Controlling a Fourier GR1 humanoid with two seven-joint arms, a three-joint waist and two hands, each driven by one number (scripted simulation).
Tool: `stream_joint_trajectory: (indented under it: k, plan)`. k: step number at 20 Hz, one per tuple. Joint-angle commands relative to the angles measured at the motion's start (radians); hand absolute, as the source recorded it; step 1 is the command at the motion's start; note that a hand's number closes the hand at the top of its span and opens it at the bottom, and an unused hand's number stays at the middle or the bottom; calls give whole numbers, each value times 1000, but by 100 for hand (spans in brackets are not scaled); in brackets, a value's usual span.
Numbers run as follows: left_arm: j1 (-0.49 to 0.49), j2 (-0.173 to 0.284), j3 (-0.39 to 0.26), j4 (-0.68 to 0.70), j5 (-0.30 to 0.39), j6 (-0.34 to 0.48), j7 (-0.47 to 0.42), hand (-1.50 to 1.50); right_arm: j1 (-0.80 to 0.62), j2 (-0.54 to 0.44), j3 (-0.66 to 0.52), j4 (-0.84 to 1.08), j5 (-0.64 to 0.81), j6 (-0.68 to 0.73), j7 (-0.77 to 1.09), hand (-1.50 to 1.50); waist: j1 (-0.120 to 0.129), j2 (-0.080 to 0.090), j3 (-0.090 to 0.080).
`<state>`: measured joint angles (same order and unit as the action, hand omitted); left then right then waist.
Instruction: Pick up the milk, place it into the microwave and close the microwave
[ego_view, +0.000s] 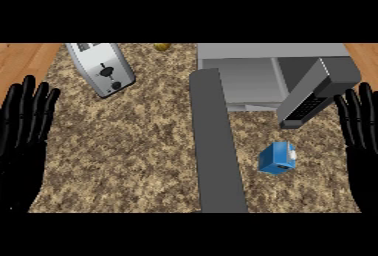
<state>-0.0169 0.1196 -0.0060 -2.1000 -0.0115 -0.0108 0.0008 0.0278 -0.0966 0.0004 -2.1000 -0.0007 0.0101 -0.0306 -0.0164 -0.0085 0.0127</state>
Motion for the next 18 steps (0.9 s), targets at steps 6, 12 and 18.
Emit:
stream_joint_trajectory:
  k: [6, 12, 18]
  plan:
    - [41, -117, -126, -6, -160, 126, -47, -150, 199, -34, -38, -237, -138, 101, 84, -150, 8, 6, -12]
    - [286, -119, -221, -101, -18, 250, -37, -150, 283, 1, 86, -332, -112, 123, 116, -150, 15, 5, -13]
    - [451, -88, -221, -198, 28, 191, -86, -150, 466, 36, 171, -463, -11, 138, 96, -150, 14, 4, -13]
